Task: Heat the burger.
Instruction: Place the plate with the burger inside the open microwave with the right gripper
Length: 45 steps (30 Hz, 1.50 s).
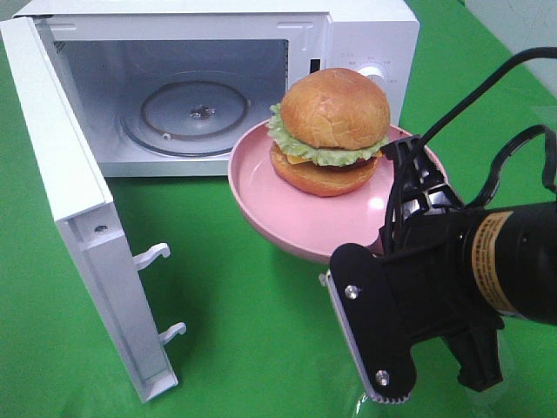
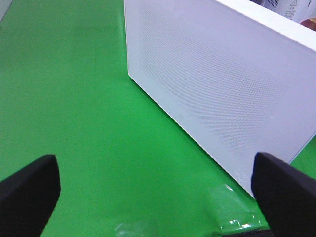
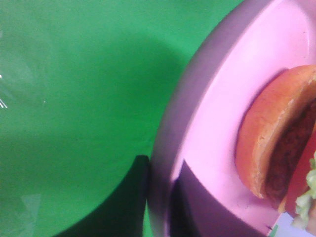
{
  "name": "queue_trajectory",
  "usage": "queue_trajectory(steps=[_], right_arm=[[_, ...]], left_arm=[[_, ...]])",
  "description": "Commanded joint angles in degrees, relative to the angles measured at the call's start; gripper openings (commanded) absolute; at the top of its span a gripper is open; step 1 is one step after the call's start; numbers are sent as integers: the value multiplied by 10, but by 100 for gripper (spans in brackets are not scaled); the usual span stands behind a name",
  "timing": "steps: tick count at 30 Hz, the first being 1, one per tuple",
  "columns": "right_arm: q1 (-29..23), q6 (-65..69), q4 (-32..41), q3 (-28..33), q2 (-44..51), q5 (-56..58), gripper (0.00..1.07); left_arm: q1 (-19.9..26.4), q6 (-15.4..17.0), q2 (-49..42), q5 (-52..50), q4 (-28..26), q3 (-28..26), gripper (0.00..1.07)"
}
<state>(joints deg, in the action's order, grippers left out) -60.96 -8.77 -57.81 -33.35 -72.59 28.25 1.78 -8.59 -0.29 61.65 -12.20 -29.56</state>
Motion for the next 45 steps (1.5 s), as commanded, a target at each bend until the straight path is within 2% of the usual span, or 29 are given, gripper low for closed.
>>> queue_trajectory(steps=[1, 10, 12, 13, 14, 16, 17, 18, 21, 22, 25, 29, 30, 35, 45], right_arm=[[28, -59, -33, -2, 5, -75, 0], [65, -101, -21, -2, 5, -120, 0], [81, -130, 7, -2, 5, -128, 0], [93, -175, 44, -2, 5, -141, 0], [93, -175, 44, -2, 5, -141, 0], [109, -275, 120, -2, 5, -155, 0], [109, -275, 120, -2, 5, -155, 0], [114, -332, 160, -2, 5, -159, 0], [116, -359, 179, -3, 5, -160, 0], [116, -419, 213, -5, 5, -160, 0], [116, -436, 223, -5, 5, -160, 0], [116, -505, 300, -5, 3, -160, 0], [116, -505, 300, -5, 3, -160, 0], [147, -573, 372, -7, 3, -162, 0], [180, -692, 469, -9, 3, -187, 0]], left_arm=[[-3, -2, -13, -1, 0, 0, 98], [-3, -2, -13, -1, 0, 0, 98], [-3, -2, -13, -1, 0, 0, 98], [-3, -2, -13, -1, 0, 0, 98], [-3, -2, -13, -1, 0, 0, 98], [-3, -2, -13, -1, 0, 0, 98], [-3, -2, -13, -1, 0, 0, 98], [-3, -2, -13, -1, 0, 0, 98], [-3, -2, -13, -1, 0, 0, 98], [-3, -2, -13, -1, 0, 0, 98], [-3, -2, -13, -1, 0, 0, 98], [-3, -2, -13, -1, 0, 0, 98], [-3, -2, -13, -1, 0, 0, 98], [-3, -2, -13, -1, 0, 0, 98], [-3, -2, -13, -1, 0, 0, 98]])
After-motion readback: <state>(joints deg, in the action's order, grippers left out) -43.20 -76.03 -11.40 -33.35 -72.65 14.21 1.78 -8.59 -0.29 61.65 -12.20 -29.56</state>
